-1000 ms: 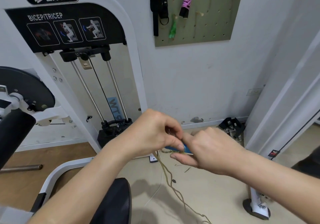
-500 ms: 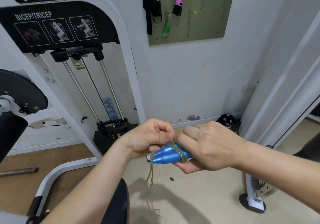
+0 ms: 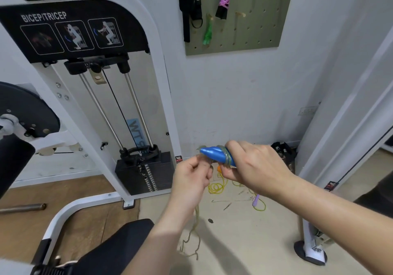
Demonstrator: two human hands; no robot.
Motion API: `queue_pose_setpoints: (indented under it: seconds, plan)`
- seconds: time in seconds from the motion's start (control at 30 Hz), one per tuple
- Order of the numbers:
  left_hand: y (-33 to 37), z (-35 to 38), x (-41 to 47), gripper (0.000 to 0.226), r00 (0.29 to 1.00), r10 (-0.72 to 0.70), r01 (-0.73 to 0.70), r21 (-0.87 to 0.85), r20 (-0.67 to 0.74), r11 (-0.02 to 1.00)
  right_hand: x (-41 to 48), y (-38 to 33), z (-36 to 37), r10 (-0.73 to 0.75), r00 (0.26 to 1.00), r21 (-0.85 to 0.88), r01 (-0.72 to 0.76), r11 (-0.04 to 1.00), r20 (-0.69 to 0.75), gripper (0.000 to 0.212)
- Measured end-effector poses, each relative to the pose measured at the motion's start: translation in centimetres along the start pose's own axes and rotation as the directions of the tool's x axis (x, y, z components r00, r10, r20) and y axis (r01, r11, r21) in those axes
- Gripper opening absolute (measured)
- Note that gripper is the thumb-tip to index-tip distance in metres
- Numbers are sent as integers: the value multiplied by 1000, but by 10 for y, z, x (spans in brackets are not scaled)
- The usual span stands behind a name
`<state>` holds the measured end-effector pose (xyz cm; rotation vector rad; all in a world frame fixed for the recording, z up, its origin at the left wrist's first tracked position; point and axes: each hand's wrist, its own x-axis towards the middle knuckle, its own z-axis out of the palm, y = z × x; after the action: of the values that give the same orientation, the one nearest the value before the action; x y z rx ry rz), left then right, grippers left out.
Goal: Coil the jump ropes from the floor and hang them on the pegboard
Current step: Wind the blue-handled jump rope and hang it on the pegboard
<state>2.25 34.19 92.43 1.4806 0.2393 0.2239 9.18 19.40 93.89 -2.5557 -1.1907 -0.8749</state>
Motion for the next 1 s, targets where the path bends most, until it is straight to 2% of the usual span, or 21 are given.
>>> queue_pose_setpoints:
  seconds: [0.03, 0.07, 0.1, 0.13, 0.17, 0.2, 0.27, 0.33, 0.4, 0.47, 0.53, 0.57, 0.67, 0.7, 0.77, 0.87, 1.0]
  plan:
    - [0, -1, 0, 37, 992, 127, -118, 293, -13, 949, 0, -1, 3, 36, 999, -31, -35, 999, 28, 35]
    - [-2, -2, -1, 37, 967, 252, -236, 556, 48, 797, 0, -1, 6, 65, 997, -65, -61, 996, 46, 36]
    - [-4, -4, -2, 33, 924, 353, -341, 739, 149, 581, 0, -2, 9, 89, 994, -101, -83, 991, 60, 40]
    - [-3, -6, -5, 25, 877, 409, -411, 834, 252, 367, 1, -3, 10, 106, 992, -136, -96, 986, 70, 47]
    - [-1, -7, -7, 17, 843, 413, -451, 871, 345, 193, 3, -4, 11, 114, 990, -166, -99, 981, 82, 55]
    - [1, -6, -9, 15, 823, 394, -472, 878, 410, 72, 3, -5, 12, 115, 989, -191, -95, 977, 97, 61]
    - [10, -4, -12, 30, 782, 341, -527, 845, 522, -86, 3, -8, 15, 94, 986, -222, -61, 973, 139, 63]
    - [19, -7, -9, 35, 708, 346, -601, 782, 616, -162, -2, -11, 16, 53, 983, -227, -12, 974, 178, 55]
    - [25, -14, -2, 34, 633, 368, -687, 714, 681, -139, -8, -15, 14, 15, 979, -224, 31, 974, 202, 45]
    - [34, -25, 6, 25, 599, 338, -750, 657, 726, -81, -16, -15, 10, -68, 973, -212, 116, 970, 221, 37]
    - [51, -31, 10, 20, 616, 259, -772, 635, 744, 11, -22, -12, 4, -200, 956, -159, 237, 959, 214, 29]
    - [61, -30, 10, 21, 652, 216, -755, 648, 727, 100, -23, -9, 0, -268, 943, -111, 293, 950, 196, 28]
    - [83, -26, 10, 18, 802, 85, -542, 663, 591, 517, -19, -1, -11, -429, 896, 65, 424, 903, 114, 29]
    - [87, -24, 11, 16, 827, 37, -448, 618, 561, 646, -15, 1, -15, -463, 884, 91, 456, 885, 71, 28]
    - [89, -22, 15, 15, 819, -18, -304, 459, 574, 835, -9, 4, -24, -485, 874, 94, 485, 869, -24, 27]
    - [75, -19, 19, 22, 803, -9, -120, 176, 596, 977, -4, 7, -30, -473, 871, 107, 488, 867, -135, 33]
    - [51, -9, 22, 41, 791, -48, 138, -101, 609, 985, -3, 6, -27, -423, 886, 184, 456, 871, -193, 46]
